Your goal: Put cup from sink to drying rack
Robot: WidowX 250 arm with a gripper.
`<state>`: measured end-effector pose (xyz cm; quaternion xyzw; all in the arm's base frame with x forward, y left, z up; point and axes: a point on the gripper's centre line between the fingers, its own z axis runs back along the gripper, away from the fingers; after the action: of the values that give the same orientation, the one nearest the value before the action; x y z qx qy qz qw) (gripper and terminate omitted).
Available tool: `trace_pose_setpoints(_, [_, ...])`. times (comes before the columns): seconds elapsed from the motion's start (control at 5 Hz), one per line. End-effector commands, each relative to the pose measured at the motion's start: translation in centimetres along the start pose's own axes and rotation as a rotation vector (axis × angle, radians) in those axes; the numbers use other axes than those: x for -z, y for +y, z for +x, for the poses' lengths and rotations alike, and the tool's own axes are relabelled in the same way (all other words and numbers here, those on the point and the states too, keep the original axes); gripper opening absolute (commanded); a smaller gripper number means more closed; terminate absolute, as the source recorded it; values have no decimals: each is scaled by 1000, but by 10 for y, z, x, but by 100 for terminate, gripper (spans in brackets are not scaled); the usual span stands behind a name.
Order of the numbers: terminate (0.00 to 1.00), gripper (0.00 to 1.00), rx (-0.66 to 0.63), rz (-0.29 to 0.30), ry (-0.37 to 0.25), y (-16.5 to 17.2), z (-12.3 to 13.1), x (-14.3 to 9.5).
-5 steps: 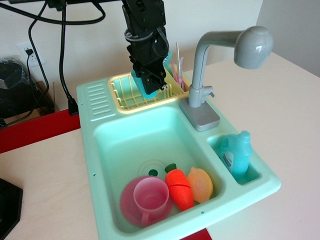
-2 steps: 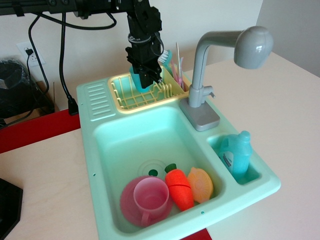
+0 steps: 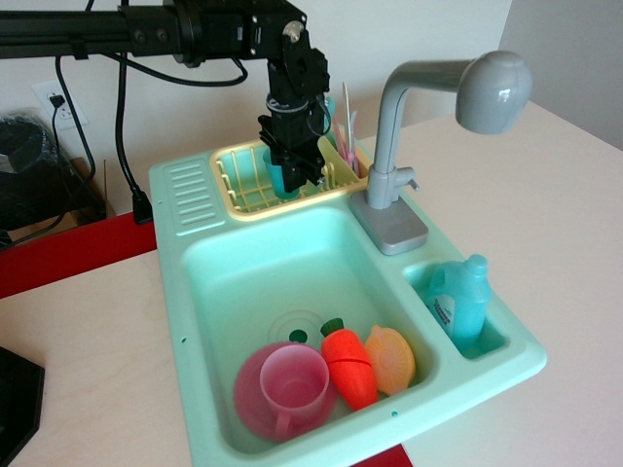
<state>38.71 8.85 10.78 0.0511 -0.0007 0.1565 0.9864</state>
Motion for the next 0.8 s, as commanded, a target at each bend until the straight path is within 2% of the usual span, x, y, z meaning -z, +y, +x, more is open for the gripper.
trace_pose_setpoints(0.0, [0,0,-29,11,-59,12,17,-10])
trace_pose_setpoints(0.2, [0,0,-54,12,-55,21,21,-6])
trace_pose_setpoints(0.4, [0,100,-61,18,-53,21,19,-4])
trace_pose_setpoints(0.6, [0,100,-53,19,-44,18,16,-5])
